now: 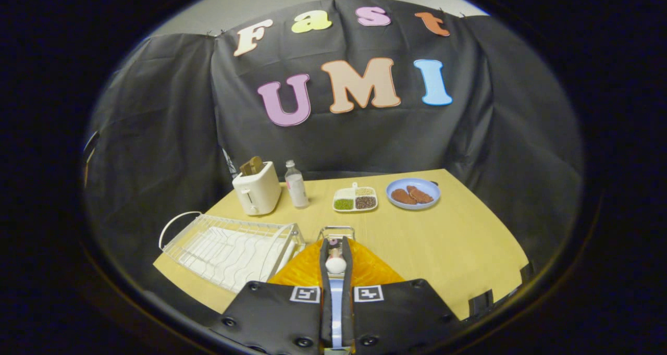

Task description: Take the plate from the dish rack, then take the spoon from the basket and place it into the plate.

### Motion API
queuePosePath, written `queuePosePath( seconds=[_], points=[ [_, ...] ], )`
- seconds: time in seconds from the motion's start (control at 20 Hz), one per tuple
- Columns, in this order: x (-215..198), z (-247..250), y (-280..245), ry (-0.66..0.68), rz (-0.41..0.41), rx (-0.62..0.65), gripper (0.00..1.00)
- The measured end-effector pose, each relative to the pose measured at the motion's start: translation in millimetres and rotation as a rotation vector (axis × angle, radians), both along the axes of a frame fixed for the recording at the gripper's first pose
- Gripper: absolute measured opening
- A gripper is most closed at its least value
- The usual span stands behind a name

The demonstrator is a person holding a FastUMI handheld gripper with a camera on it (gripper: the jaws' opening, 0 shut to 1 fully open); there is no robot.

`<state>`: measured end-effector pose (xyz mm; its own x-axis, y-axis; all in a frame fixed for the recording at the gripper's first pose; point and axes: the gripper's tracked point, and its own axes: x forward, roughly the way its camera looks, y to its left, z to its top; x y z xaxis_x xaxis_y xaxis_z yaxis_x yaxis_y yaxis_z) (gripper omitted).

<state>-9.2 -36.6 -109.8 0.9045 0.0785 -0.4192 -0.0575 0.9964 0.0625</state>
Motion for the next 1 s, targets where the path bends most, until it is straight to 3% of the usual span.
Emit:
queuePosePath(
  seconds=[0.45, 1.0],
  points=[
    [-43.8, -16.9, -8.1, 0.035, -0.067, 0.051, 0.1],
    [-76.6, -101.1, -4.6, 0.187, -0.068, 0.081, 0.11]
  ],
)
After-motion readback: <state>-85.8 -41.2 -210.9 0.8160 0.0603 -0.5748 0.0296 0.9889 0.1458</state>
